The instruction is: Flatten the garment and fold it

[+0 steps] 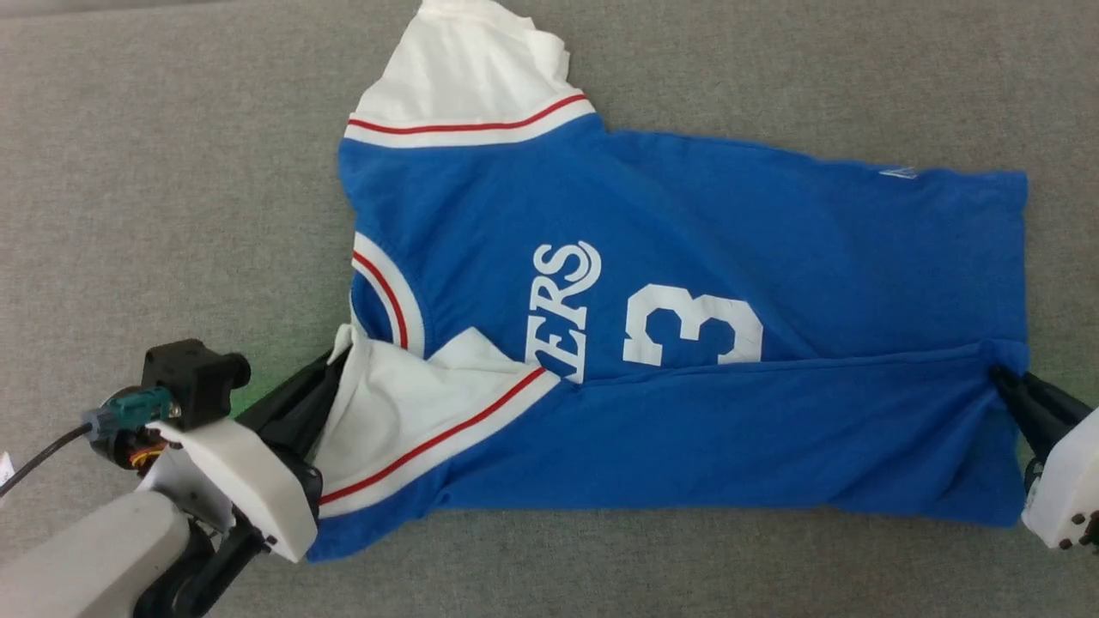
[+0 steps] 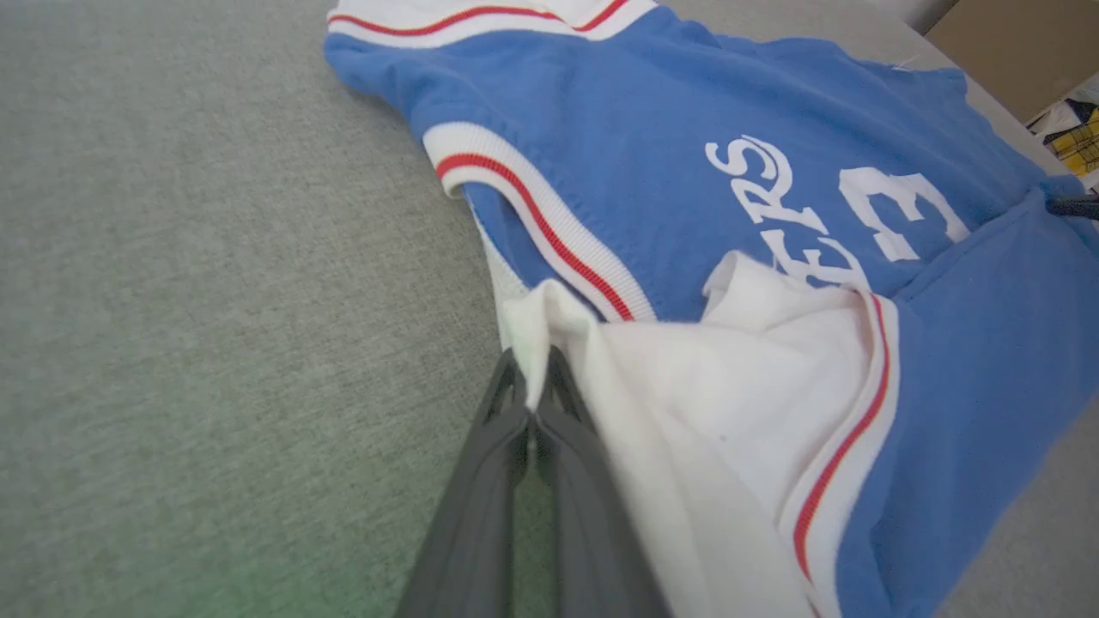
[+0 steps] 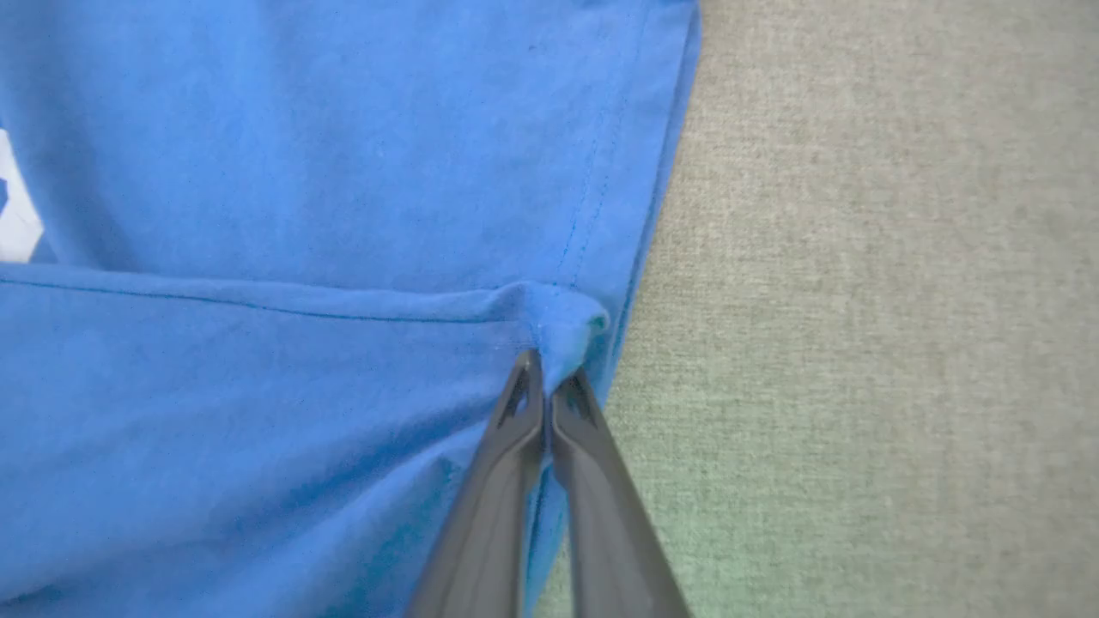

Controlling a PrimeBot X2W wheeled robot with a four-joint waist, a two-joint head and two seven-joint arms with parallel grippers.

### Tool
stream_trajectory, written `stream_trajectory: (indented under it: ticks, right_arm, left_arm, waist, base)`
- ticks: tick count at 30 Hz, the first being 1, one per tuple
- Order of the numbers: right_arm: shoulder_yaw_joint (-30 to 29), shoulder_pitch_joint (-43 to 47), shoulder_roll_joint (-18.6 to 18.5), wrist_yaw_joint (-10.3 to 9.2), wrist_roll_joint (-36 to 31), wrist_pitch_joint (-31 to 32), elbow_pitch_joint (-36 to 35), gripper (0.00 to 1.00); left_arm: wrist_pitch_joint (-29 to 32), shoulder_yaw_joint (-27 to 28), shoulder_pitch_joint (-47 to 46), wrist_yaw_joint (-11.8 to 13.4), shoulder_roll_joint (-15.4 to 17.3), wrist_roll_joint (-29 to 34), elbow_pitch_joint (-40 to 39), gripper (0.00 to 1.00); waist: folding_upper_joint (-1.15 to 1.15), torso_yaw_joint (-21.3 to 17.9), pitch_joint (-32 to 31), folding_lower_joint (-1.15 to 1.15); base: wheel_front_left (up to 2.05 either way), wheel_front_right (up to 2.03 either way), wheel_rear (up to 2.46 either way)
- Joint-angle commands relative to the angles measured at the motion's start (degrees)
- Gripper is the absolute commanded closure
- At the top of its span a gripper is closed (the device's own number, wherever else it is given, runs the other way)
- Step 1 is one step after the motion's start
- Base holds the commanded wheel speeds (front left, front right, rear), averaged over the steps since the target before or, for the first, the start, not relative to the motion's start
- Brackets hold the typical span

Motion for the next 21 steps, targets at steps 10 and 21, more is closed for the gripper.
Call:
stream_trajectory:
  ticks: [10,21]
  right_arm:
    - [-1.5,1.4,1.4,-0.04,0.6,-5.6,-2.8,0.0]
    - [-7.2,8.4,12.1,-0.04,-10.0,-19.7,-12.2,0.0]
  left_arm:
    - [-5.0,3.7,3.7,1.7,-2.4,-3.3,0.3,0.0]
    - [-6.1,26.0,19.9,15.5,-10.9,13.5,-10.9,0.0]
  waist:
    - [0.0,1.5,-6.5,-0.01]
    - [0.0,3.4,-12.2,-0.01]
  base:
    - [0.0,0.0,0.0]
    - [0.0,0.0,0.0]
